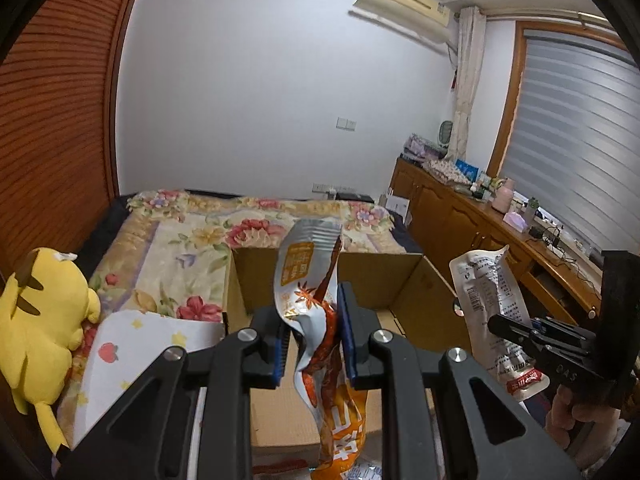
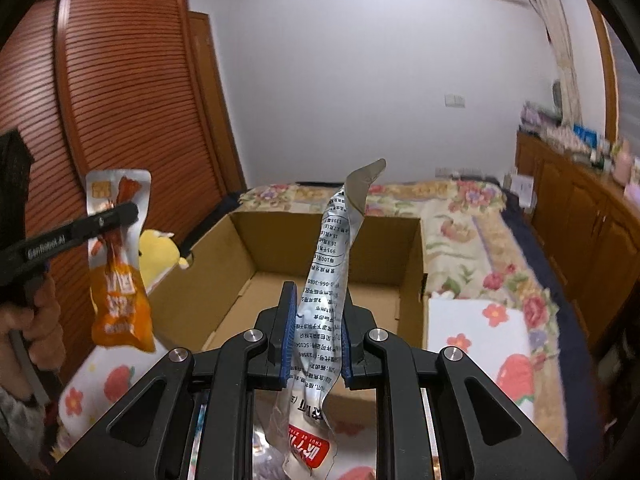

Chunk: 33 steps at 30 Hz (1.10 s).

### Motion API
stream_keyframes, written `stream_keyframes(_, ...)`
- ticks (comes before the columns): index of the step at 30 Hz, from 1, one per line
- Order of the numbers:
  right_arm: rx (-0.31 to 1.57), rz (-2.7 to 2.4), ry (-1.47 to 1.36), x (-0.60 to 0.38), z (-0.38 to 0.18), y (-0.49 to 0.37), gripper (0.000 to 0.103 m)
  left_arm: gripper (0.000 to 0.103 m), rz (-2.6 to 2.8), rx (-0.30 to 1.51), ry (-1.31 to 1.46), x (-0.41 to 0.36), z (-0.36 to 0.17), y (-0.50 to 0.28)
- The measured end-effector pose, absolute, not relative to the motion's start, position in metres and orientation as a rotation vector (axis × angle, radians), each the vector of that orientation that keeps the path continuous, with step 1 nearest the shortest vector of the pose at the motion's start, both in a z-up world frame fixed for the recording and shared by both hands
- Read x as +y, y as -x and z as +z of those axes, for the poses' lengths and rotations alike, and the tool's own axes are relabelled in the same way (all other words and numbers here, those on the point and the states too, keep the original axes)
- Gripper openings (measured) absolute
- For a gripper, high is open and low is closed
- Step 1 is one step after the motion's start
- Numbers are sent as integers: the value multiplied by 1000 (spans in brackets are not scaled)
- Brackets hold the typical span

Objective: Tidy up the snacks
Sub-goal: 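Carry both packets over the box and open both tools to drop them inside, then move the left tool to a silver foil packet while the right tool reaches the pink packet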

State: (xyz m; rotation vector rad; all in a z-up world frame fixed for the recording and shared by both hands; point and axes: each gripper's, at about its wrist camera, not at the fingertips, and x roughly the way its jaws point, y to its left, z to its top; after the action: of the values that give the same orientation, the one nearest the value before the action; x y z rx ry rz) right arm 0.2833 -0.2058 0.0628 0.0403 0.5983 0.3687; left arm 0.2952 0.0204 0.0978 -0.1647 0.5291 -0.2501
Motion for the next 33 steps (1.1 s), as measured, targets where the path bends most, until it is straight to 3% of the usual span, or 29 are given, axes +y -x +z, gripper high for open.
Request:
stream_keyframes(13, 720, 342, -173, -209, 40, -327, 17, 20, -234, 568, 143, 4, 86, -314)
stream_keyframes(15, 731, 326, -144, -203, 37, -328, 18, 32, -217, 580, 134, 3, 84, -316)
stream_keyframes(16, 735, 314, -124, -200, 35, -327, 19, 47, -212, 578, 130, 4, 83, -316)
stream_keyframes(17, 738, 309, -111, -198, 33, -328, 22, 53, -209, 577, 129, 5, 83, -316)
stream_keyframes(23, 733, 304, -50, -190, 28, -321, 39, 54, -205, 588, 126, 10, 82, -314)
stream_keyframes(33, 675, 370, 10, -179, 40, -292, 41, 58, -214, 574, 55, 3, 86, -294)
